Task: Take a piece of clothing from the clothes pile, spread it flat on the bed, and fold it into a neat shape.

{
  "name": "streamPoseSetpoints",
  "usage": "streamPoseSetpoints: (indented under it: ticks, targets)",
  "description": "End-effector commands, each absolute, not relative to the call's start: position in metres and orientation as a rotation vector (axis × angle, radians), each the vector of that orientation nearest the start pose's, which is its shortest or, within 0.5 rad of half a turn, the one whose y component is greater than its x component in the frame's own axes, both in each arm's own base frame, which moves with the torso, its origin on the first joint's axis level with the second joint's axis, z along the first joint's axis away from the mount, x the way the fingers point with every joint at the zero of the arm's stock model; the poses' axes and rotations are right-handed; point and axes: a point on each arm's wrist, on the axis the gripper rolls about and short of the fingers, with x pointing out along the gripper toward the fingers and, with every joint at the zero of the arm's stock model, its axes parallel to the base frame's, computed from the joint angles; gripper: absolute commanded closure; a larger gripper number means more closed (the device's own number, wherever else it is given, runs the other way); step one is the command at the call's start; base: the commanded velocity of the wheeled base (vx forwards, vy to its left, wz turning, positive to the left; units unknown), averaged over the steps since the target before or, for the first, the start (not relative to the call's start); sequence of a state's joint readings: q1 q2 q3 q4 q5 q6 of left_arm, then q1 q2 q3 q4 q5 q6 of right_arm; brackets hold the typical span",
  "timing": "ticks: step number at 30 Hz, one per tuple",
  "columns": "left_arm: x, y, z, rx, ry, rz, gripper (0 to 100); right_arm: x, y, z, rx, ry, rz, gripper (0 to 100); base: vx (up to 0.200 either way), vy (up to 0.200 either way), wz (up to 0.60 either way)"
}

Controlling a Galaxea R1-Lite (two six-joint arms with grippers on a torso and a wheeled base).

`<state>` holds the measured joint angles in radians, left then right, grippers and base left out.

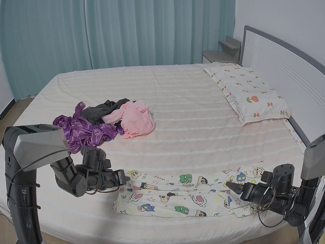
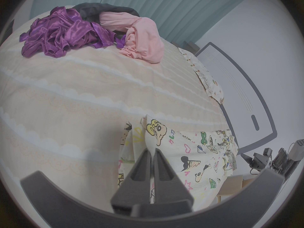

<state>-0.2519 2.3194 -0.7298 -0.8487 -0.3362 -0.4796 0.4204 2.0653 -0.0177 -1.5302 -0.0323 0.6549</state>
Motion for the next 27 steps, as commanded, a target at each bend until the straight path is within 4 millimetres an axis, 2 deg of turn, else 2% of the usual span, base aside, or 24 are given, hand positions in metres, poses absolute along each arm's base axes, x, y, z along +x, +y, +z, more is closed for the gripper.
streamPoseSetpoints:
  ticks: [1,12,21,27]
  targets:
    - [0.339,-0.093,-0.025,-0.469,0.859,-0.344,100,0.196,0.087,0.022,0.511,0.628,0.194,0,0.0,0.0,0.0]
    - [0.343,-0.105,-0.001,-0.449,0.739,-0.402,100,0.195,0.088,0.022,0.511,0.631,0.197,0,0.0,0.0,0.0]
    - [0.345,-0.106,0.002,-0.34,0.664,-0.454,100,0.195,0.088,0.022,0.512,0.631,0.197,0,0.0,0.0,0.0]
    - [0.334,-0.104,-0.006,-0.292,0.696,-0.47,100,0.195,0.088,0.021,0.512,0.632,0.196,0,0.0,0.0,0.0]
